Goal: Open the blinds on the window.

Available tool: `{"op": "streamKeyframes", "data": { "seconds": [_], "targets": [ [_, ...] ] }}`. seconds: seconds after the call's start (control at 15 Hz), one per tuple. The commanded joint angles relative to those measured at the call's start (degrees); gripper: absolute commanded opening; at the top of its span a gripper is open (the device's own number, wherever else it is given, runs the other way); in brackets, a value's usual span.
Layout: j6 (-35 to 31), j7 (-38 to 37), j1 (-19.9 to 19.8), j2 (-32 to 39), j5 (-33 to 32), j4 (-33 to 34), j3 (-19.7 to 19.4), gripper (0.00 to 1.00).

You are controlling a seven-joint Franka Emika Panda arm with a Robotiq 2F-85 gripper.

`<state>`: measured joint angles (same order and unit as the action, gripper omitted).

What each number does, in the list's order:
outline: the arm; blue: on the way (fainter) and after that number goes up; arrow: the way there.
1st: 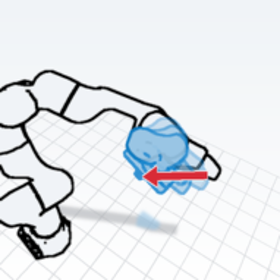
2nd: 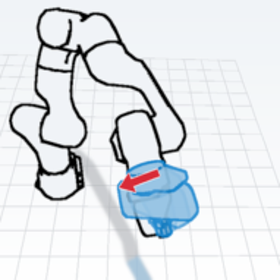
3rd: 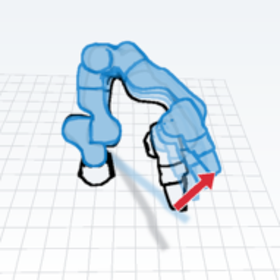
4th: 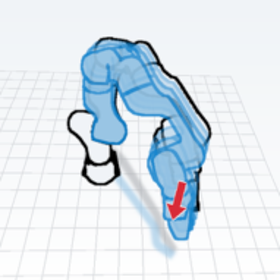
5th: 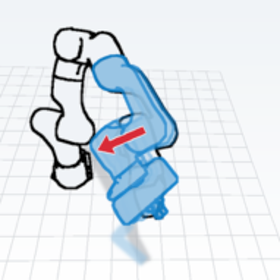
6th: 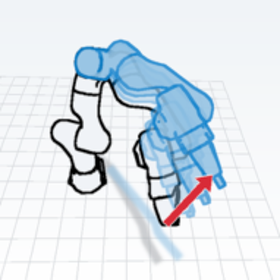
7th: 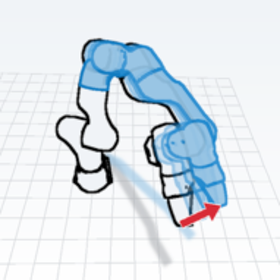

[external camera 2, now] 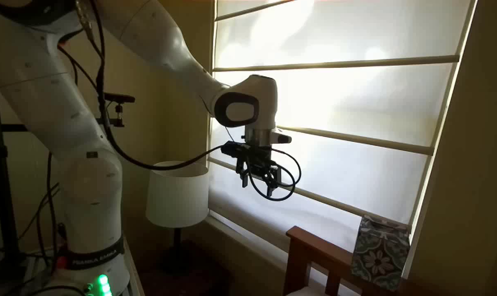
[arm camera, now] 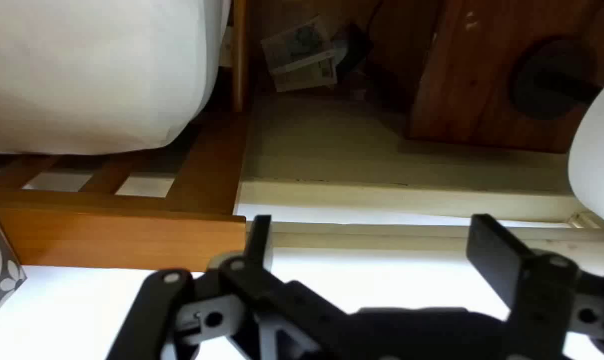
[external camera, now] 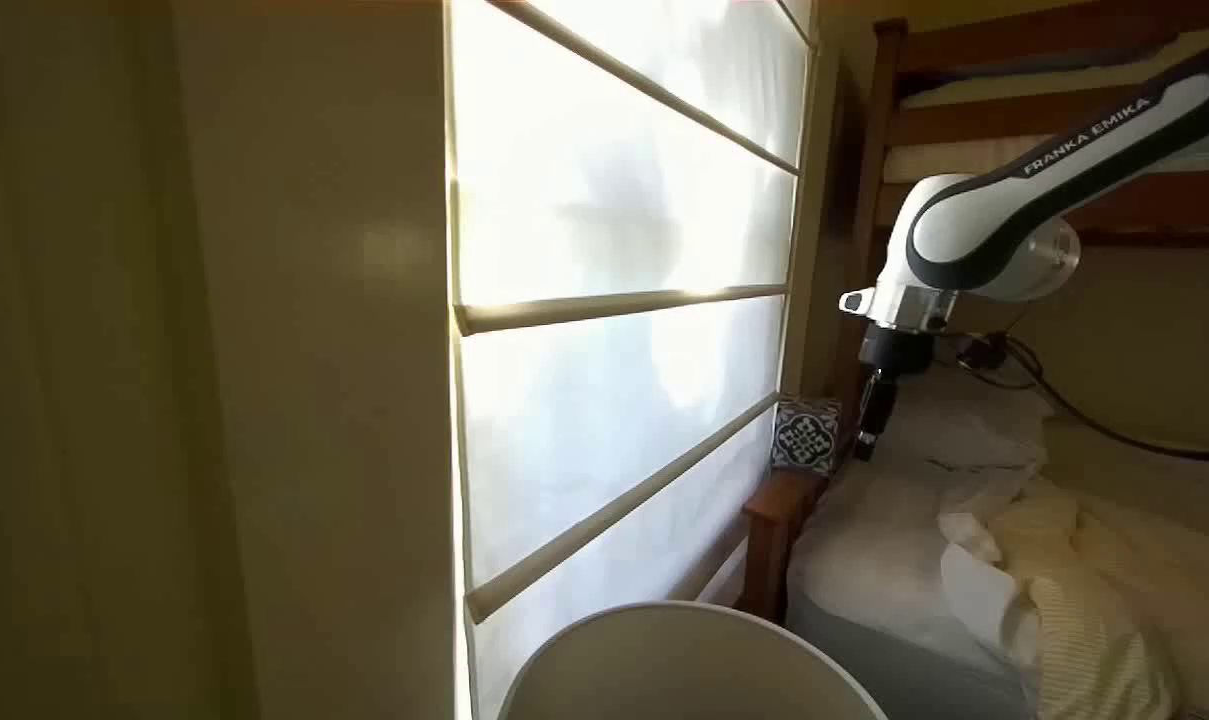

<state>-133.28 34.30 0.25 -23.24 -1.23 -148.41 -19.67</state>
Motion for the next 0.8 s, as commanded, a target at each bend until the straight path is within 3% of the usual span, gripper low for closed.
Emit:
{"op": "streamKeyframes", "data": {
  "seconds": [0.0, 0.73],
  "targets": [
    [0.1, 0.6, -1.5, 0.2, 0.8, 0.1, 1.5, 1.00],
    [-12.3, -0.5, -5.4, -4.0, 10.6, 7.0, -5.1, 1.00]
  ]
}}
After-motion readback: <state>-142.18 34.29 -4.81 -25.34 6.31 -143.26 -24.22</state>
